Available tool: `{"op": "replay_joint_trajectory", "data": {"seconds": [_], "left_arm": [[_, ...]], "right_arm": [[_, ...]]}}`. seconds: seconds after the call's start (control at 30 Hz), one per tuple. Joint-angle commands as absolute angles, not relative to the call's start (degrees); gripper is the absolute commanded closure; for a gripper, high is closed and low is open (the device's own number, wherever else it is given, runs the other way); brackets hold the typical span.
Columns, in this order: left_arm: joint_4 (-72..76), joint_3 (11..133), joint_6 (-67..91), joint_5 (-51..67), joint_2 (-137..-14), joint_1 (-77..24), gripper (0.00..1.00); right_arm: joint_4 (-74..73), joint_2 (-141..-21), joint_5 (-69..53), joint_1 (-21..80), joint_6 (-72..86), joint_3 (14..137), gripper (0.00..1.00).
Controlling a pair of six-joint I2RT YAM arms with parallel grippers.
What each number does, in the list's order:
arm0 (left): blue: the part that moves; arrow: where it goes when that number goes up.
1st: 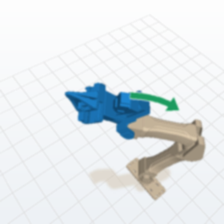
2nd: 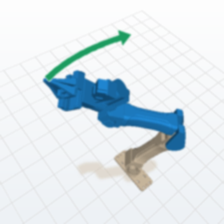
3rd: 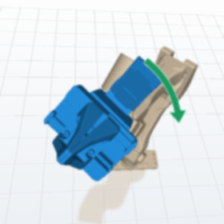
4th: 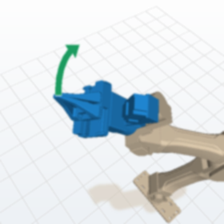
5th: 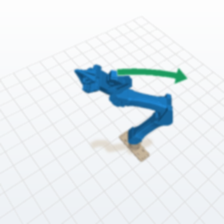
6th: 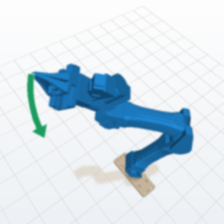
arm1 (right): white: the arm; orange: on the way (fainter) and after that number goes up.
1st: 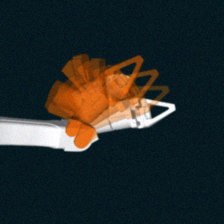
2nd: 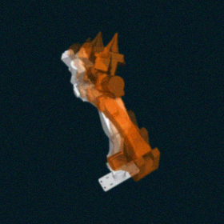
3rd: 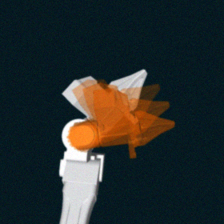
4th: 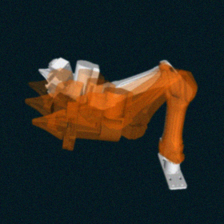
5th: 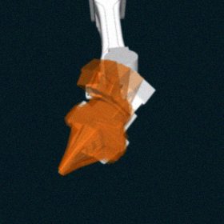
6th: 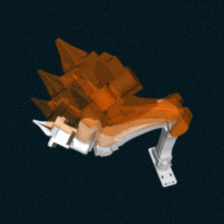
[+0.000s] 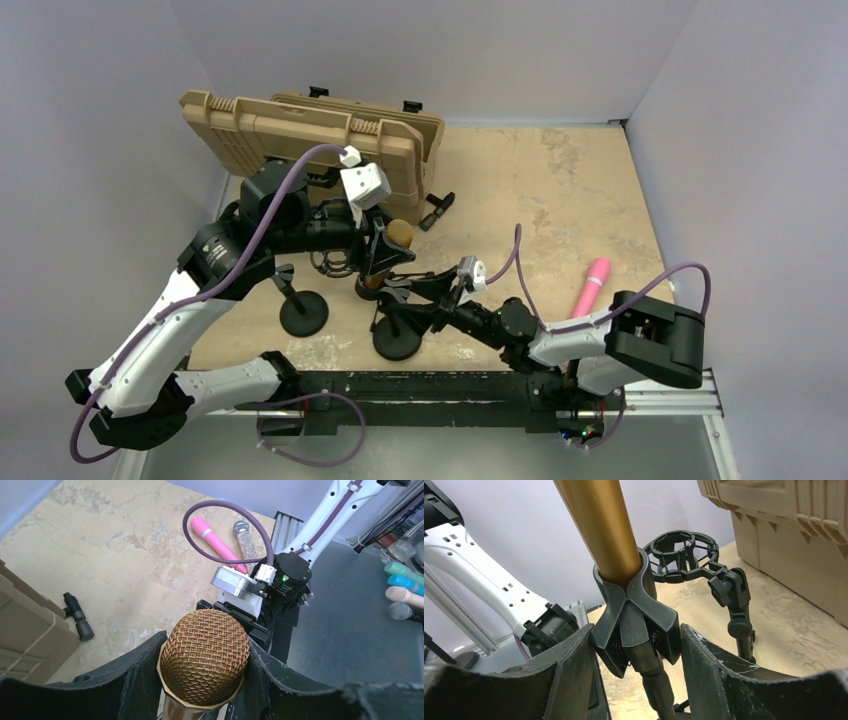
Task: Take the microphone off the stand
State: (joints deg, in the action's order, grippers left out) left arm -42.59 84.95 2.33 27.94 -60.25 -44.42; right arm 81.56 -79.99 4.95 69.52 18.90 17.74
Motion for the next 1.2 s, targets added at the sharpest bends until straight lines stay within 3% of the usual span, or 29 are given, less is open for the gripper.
{"op": "replay_joint_trajectory", "data": {"seconds": [0.0,0.07,0.13,0.53,0.77,0.8,0.83,0.87,1.17], "left_arm": [[-39.8,86.9,2.0,31.2,-59.6,-44.2,1.0],[-39.5,85.6,1.9,31.1,-59.7,-44.2,1.0],[-39.5,84.4,1.6,30.5,-59.5,-44.2,1.0],[-39.5,82.8,0.3,29.8,-58.5,-44.2,1.0],[-38.5,85.6,2.7,31.7,-59.0,-44.3,1.0],[-38.2,86.4,3.2,32.0,-59.1,-44.2,1.0],[-37.9,86.9,3.6,32.4,-59.3,-44.2,1.0],[-37.6,87.5,3.9,32.9,-59.4,-44.2,1.0],[-37.1,88.6,3.6,33.4,-59.8,-44.2,1.0]], "right_arm": [[82.2,-77.8,8.8,70.8,18.8,18.8,0.56],[85.4,-76.8,10.5,70.9,18.6,17.0,0.41],[94.3,-77.0,11.7,70.9,17.7,14.3,0.31],[130.8,-92.2,11.5,71.9,7.7,8.3,0.24],[123.3,-86.6,11.6,72.0,5.5,10.1,0.25],[122.5,-85.4,11.6,72.0,5.1,10.2,0.19],[121.1,-84.0,11.4,72.1,4.7,10.6,0.06],[119.0,-82.5,10.7,72.0,4.1,11.1,0.02],[117.2,-78.0,9.0,72.1,-4.5,12.5,0.02]]}}
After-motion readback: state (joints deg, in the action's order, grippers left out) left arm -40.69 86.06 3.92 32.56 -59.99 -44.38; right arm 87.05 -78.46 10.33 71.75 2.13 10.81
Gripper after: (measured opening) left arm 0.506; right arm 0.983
